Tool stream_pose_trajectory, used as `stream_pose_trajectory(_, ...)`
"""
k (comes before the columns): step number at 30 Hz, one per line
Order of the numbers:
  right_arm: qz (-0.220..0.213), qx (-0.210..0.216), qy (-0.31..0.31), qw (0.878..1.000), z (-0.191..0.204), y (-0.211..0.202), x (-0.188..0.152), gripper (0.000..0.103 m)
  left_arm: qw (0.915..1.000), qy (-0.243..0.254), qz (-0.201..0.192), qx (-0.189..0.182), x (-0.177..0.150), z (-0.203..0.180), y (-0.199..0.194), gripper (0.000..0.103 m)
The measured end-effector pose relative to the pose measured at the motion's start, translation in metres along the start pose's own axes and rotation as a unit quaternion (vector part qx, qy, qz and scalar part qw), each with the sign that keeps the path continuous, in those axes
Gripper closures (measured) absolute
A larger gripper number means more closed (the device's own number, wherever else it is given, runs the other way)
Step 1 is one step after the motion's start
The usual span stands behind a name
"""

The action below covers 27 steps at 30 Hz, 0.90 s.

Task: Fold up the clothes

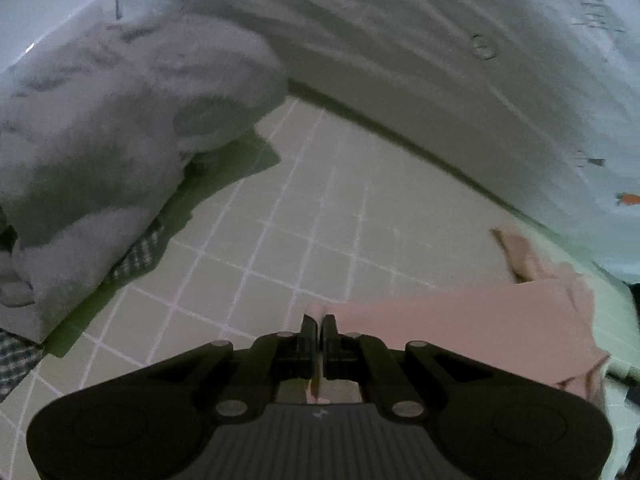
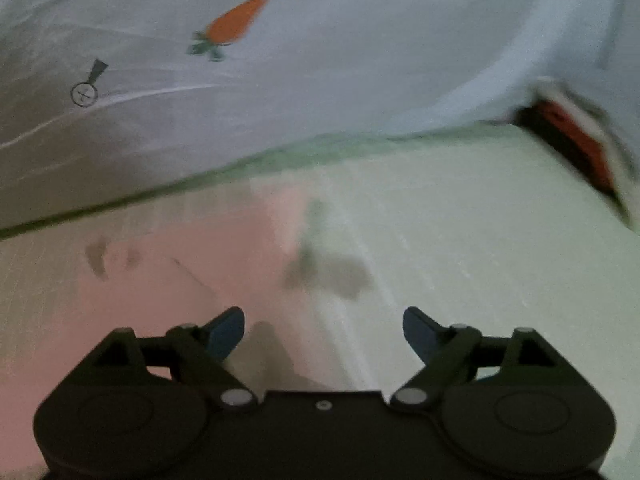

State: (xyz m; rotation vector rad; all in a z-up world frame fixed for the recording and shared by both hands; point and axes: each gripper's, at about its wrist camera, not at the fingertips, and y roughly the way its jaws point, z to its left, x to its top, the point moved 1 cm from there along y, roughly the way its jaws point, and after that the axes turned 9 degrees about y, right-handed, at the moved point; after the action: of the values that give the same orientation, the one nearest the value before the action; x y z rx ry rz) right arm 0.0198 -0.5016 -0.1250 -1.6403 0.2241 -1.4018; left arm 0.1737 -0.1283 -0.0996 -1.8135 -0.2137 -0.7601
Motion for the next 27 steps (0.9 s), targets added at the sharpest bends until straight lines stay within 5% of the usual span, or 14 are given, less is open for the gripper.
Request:
stream_pose_trajectory(6, 0.044, -0.025, -0.016, 0.999, -0.037, -0.032, -0.074, 0.013, 0.9982, 0.05, -0.026, -0.022, -0.006, -0.039, -0.032, 0.1)
stream_pose_trajectory(16, 0.05, 0.005, -0.012, 0.999, -0.082, -0.079, -0.103, 0.01, 0.992, 0.09, -0.063, -0.062, -0.032, -0.131, -0.071, 0.1)
stream_pose_trajectory(21, 0.065, 0.019, -0.004, 0.998, -0.112, -0.091, -0.11, 0.01, 0.9859, 0.126, -0.039, -0.103, -0.065, -0.201, -0.077, 0.1)
stream_pose_trajectory(27, 0.065, 0.009, -0.022, 0.998, -0.156, -0.101, -0.111, 0.008, 0.9814, 0.142, 0.042, -0.122, -0.119, -0.258, -0.064, 0.092)
